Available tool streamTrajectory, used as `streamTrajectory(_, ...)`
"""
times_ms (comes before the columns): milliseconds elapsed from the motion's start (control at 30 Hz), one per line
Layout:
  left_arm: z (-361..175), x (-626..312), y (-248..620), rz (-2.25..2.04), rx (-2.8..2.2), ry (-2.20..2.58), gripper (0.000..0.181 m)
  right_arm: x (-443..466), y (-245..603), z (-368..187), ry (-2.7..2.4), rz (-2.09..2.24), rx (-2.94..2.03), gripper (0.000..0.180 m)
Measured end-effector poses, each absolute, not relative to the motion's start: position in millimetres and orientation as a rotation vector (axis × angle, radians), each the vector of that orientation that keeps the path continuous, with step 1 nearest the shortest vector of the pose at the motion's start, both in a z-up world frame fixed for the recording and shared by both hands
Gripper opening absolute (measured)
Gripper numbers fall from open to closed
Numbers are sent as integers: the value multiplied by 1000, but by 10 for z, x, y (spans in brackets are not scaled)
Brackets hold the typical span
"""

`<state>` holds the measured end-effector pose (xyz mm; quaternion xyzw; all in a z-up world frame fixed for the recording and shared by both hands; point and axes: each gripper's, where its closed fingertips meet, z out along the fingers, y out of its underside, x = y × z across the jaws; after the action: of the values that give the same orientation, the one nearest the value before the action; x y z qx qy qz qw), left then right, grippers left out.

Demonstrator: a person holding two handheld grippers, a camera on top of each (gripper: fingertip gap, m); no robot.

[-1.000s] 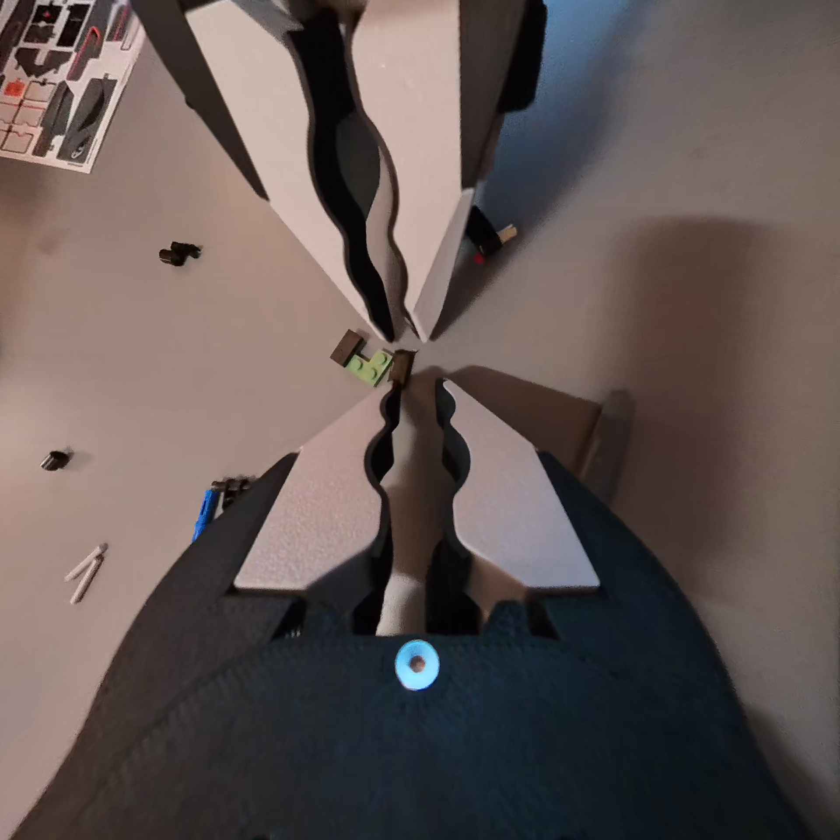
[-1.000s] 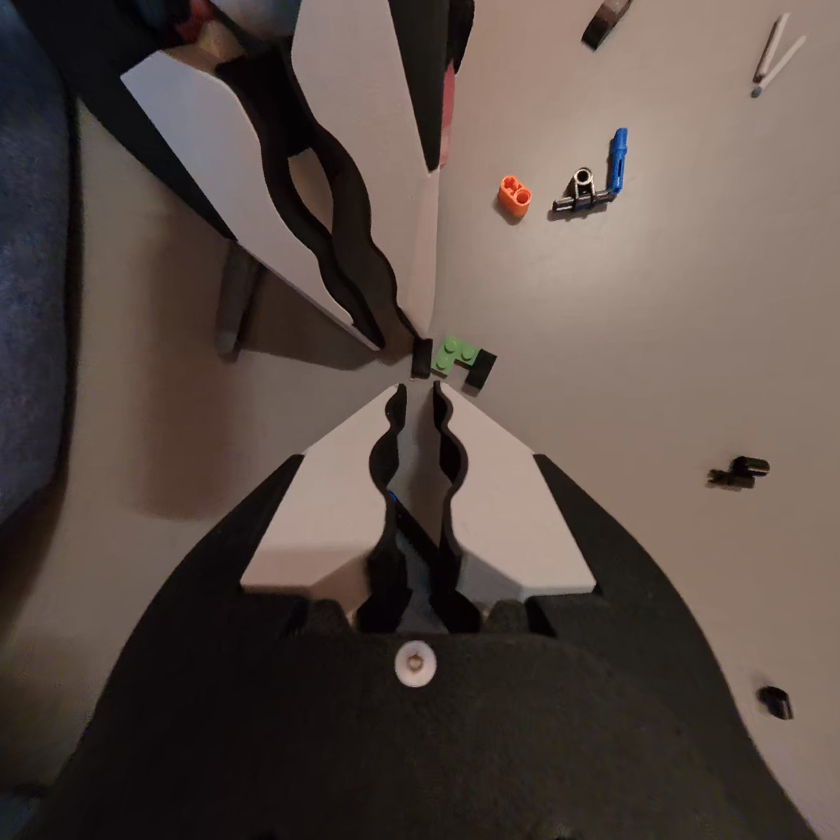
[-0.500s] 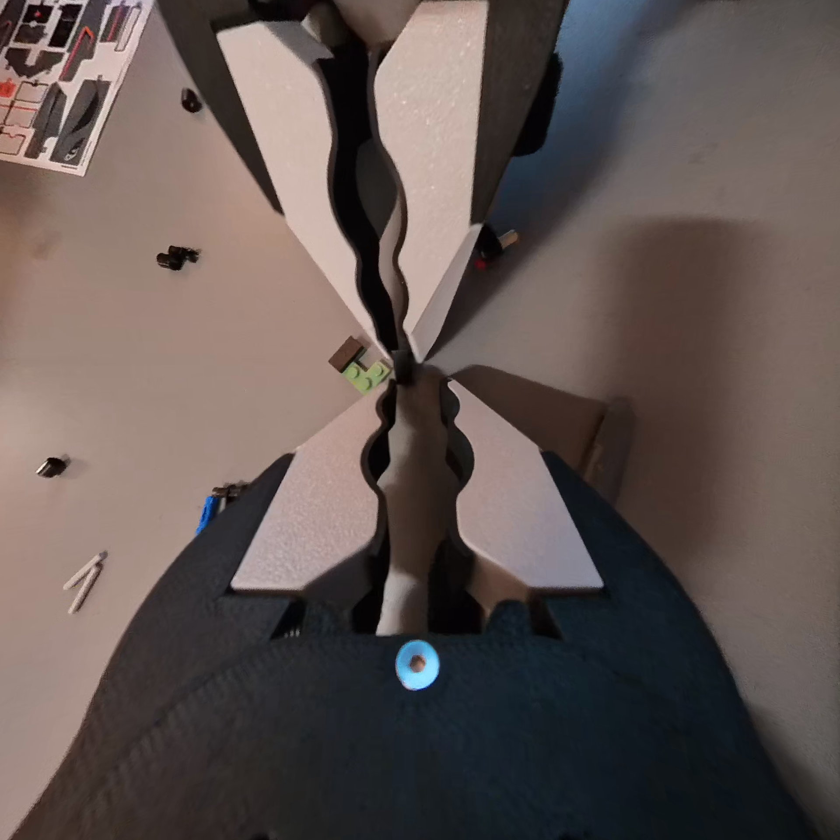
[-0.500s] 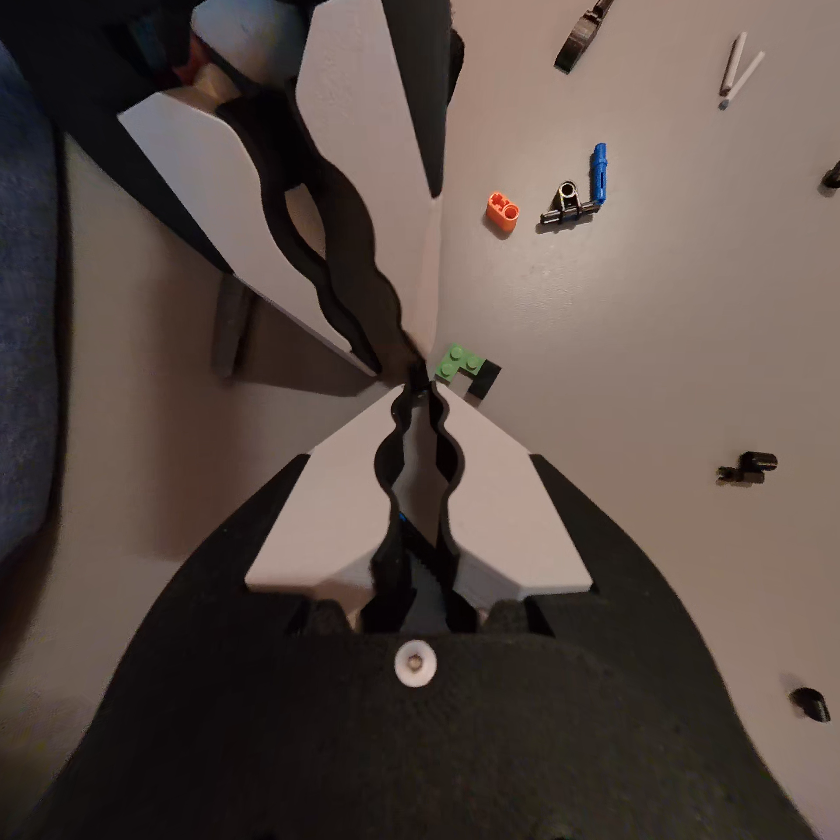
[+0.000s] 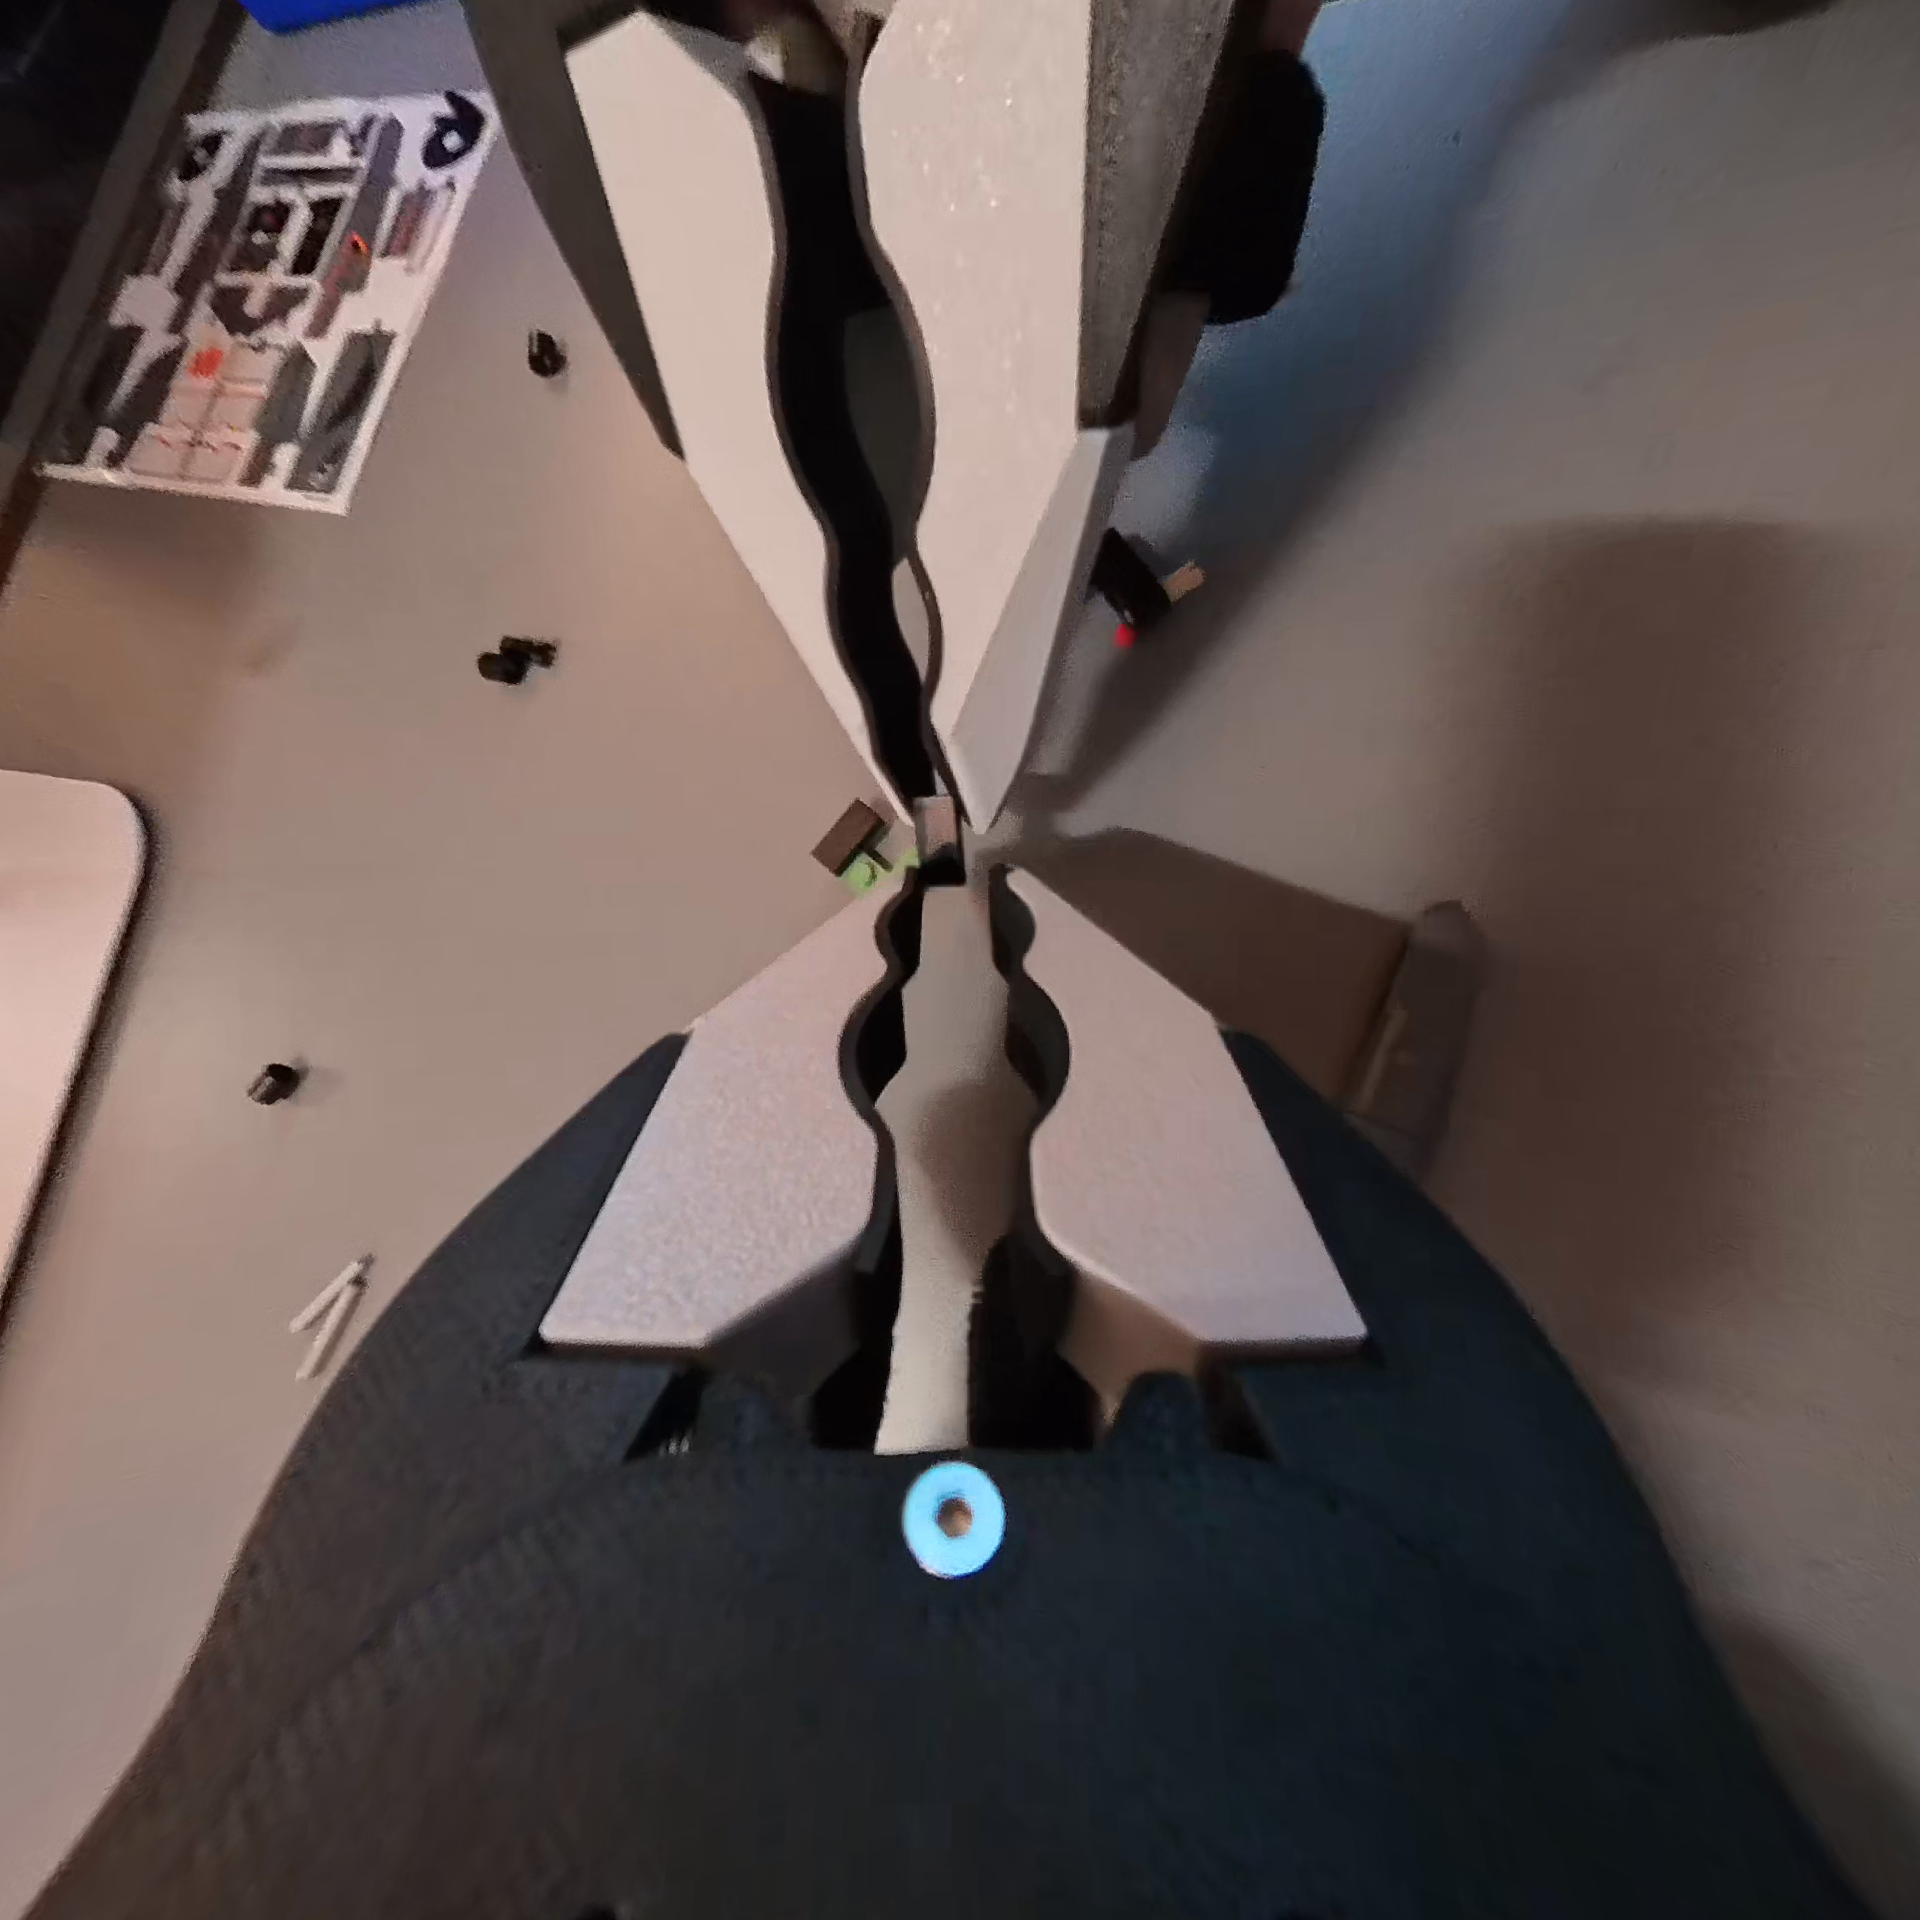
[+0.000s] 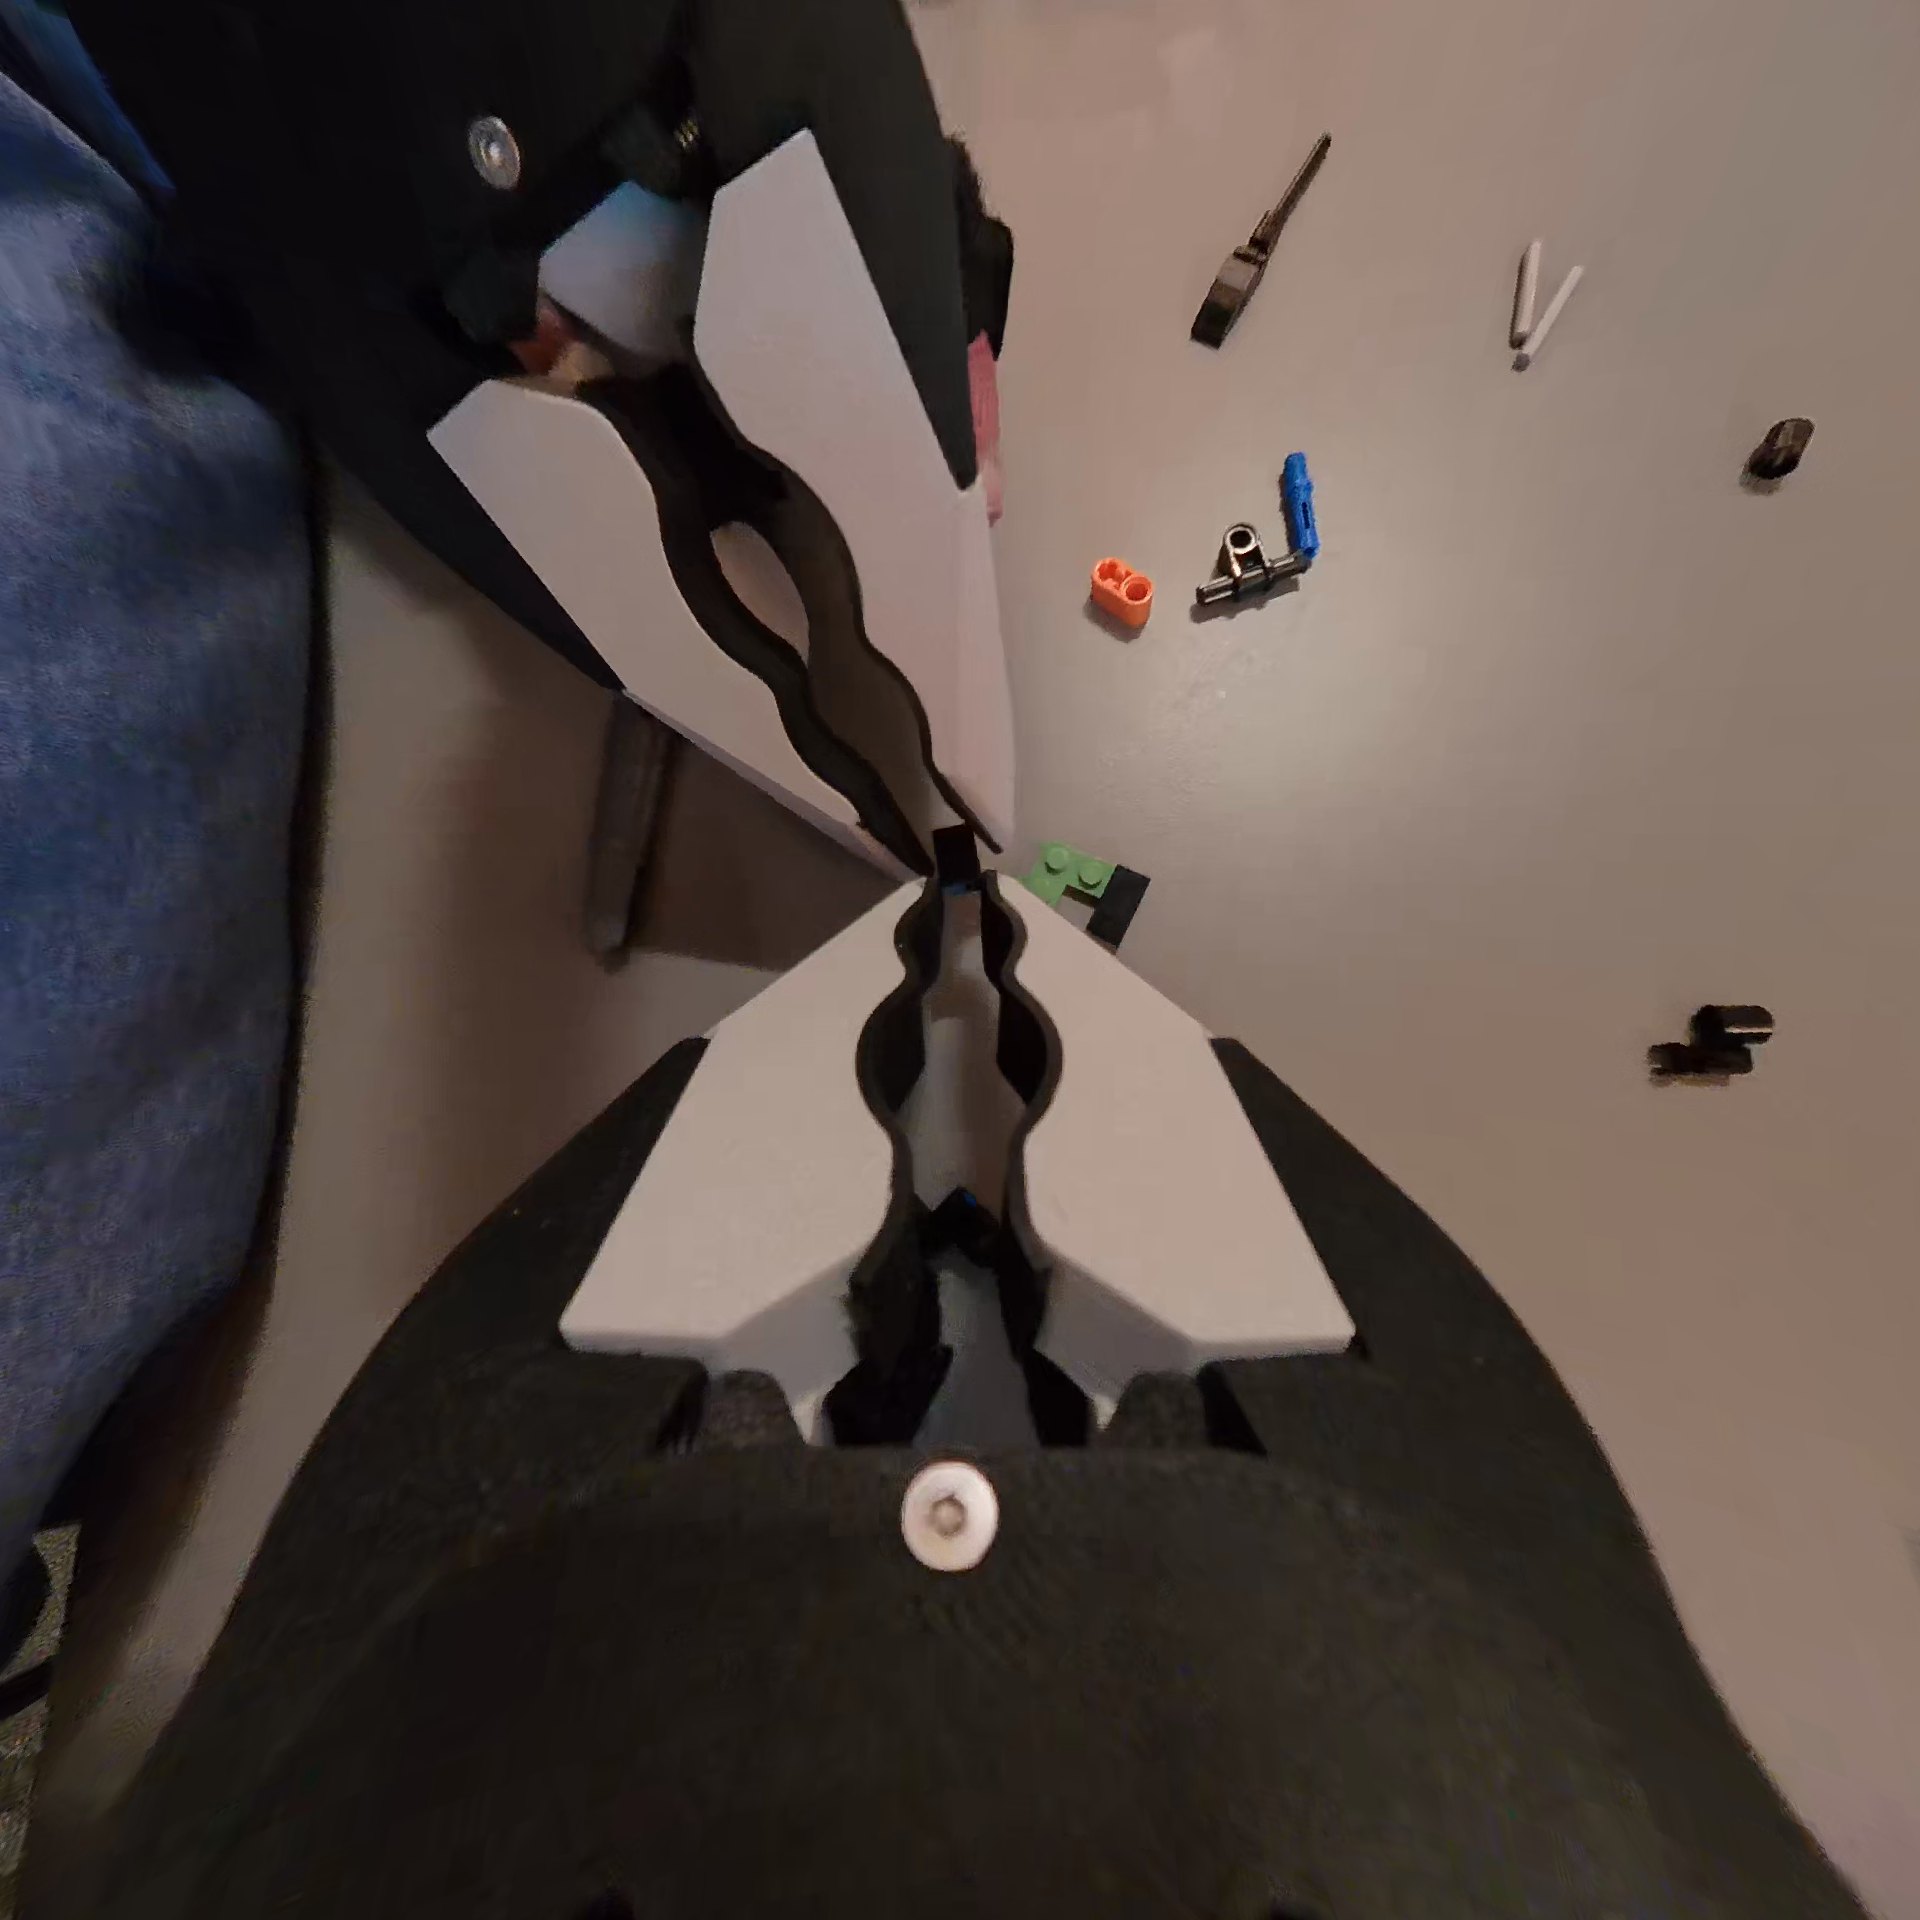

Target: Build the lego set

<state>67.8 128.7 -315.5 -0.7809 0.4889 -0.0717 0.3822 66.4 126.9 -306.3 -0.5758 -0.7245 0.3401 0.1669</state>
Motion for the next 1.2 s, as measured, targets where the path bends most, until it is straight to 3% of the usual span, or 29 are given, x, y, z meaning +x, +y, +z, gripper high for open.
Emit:
streamTrajectory(500, -3079, 648, 1316, 52, -1870, 1368, 5, 645, 1256, -2968, -2014, 959, -1621, 14)
streamTrajectory(633, -3100, 649, 1312, 82, -1867, 1412, 5, 648, 1250, -2997, -2068, 850, -1575, 6)
streamTrajectory(833, -3113, 647, 1327, 16, -1903, 1391, 7, 653, 1269, -3020, -2055, 844, -1589, 6)
streamTrajectory(900, -3173, 562, 1372, -12, -1996, 1355, 21, 681, 1349, -3056, -2029, 817, -1631, 6)
streamTrajectory(967, -3263, 482, 1403, -30, -2074, 1336, 24, 710, 1401, -3092, -2010, 801, -1668, 6)
streamTrajectory(1200, -3309, 618, 1352, -248, -2164, 1270, 20, 712, 1447, -3214, -1969, 773, -1752, 6)
